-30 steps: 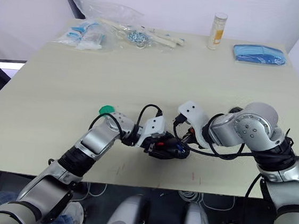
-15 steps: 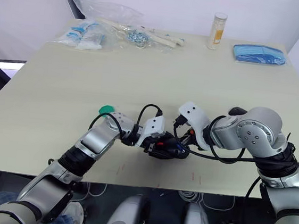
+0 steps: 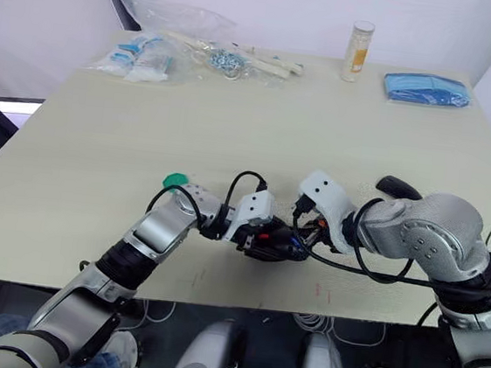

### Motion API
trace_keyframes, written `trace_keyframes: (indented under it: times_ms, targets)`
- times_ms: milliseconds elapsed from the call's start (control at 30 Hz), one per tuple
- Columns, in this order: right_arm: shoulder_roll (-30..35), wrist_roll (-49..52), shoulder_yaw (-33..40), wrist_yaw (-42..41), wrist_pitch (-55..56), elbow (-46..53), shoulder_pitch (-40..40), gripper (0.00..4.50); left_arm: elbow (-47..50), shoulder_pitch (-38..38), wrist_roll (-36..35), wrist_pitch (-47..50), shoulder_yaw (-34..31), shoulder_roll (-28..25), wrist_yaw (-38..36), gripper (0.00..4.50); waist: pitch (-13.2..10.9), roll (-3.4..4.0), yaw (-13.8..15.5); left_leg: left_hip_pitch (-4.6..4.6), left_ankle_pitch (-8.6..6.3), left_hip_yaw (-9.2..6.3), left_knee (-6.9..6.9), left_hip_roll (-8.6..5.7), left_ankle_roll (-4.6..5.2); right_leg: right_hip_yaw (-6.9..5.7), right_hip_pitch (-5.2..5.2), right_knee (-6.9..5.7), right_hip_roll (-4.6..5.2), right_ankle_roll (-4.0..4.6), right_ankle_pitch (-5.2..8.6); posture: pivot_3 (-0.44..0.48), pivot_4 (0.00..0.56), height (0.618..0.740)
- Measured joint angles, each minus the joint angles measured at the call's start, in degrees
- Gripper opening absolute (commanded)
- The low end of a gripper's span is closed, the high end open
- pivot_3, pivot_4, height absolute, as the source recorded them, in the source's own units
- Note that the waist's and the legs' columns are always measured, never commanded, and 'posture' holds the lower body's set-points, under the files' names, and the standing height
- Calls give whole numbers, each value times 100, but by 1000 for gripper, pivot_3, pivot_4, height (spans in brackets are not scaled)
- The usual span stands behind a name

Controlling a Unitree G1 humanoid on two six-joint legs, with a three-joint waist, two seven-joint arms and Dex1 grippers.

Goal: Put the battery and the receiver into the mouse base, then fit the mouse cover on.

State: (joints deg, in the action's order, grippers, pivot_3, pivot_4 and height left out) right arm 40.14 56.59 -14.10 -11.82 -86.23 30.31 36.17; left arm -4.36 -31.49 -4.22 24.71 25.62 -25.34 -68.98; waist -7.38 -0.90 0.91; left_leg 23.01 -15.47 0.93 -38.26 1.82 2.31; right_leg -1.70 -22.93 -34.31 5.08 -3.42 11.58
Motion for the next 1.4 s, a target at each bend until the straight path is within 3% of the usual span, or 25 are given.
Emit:
trace_keyframes:
  times_ms: [467,1400]
  targets:
    - [4,-853,-82,-777,636,65,-261,0,-4,-11,0,1,10,-1,-4,2938,0,0,1,1,0,0,0,0,0,0,1,10,-1,-3,2,0,150,740]
    - [-261,-1587,-162,-1084,645,136,-607,0,13,-9,0,23,23,-4,2,2938,0,0,1,1,0,0,0,0,0,0,2,10,-2,-3,2,0,150,740]
